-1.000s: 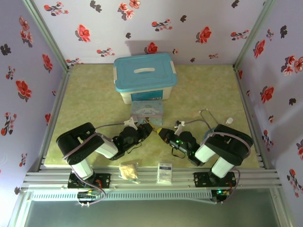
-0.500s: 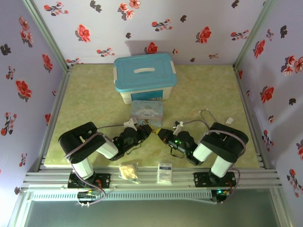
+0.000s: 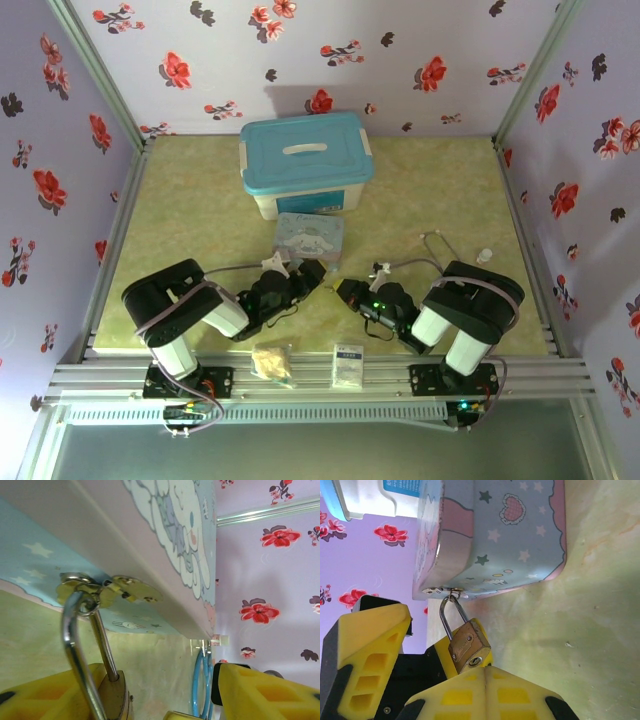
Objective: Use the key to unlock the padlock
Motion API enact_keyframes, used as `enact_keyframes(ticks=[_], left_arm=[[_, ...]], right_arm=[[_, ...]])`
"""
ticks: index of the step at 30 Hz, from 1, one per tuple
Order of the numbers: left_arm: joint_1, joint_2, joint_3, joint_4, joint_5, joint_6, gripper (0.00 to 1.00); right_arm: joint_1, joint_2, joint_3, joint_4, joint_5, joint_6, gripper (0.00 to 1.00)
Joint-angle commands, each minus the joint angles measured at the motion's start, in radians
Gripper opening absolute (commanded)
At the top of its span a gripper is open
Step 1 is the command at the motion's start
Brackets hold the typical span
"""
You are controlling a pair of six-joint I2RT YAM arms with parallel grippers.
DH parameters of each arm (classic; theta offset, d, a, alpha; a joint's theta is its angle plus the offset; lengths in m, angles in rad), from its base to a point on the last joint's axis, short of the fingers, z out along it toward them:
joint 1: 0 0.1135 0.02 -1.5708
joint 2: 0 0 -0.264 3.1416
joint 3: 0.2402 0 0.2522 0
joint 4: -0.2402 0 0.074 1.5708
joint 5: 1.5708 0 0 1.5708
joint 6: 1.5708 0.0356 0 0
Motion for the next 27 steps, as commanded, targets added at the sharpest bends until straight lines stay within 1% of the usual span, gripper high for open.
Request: enact_keyframes(ticks=[1, 4, 7, 10, 12, 15, 17, 19, 23, 27], left_arm=[[0.000, -0.055, -0.016, -0.055, -0.029, -0.004, 0.62], [-0.001, -0.107, -0.021, -0.156, -0.036, 0.004, 0.63], [-0.004, -0.211, -0.009, -0.373, -0.062, 0.031, 0.64], [-0.006, -0.340, -0.001, -0.557, -0.105, 0.087, 0.65], [-0.021, -0.450, 0.018, -0.726, -0.162, 0.135, 0.66], [-0.028, -0.572, 0.022, -0.824, -0.210, 0.189, 0.66], [-0.028, -0.619, 0.012, -0.802, -0.213, 0.201, 0.66], [-0.026, -0.627, -0.006, -0.720, -0.191, 0.190, 0.66], [-0.029, -0.571, 0.005, -0.576, -0.116, 0.121, 0.65], [-0.038, -0.501, 0.008, -0.425, -0.084, 0.073, 0.65]], right_arm=[[0.006, -0.015, -0.011, 0.021, 0.014, 0.005, 0.00], [0.005, -0.006, -0.011, 0.021, 0.013, 0.006, 0.00], [0.005, -0.004, -0.010, 0.021, 0.011, 0.004, 0.00], [0.006, -0.013, -0.003, 0.021, 0.005, -0.008, 0.00], [0.007, -0.028, 0.003, 0.021, -0.004, -0.020, 0.00], [0.008, -0.054, 0.013, 0.022, -0.012, -0.040, 0.00], [0.010, -0.072, 0.023, 0.022, -0.018, -0.055, 0.00], [0.013, -0.092, 0.035, 0.021, -0.024, -0.068, 0.00], [0.029, -0.142, 0.059, 0.021, -0.021, -0.094, 0.00], [0.048, -0.181, 0.069, 0.021, -0.009, -0.118, 0.00]])
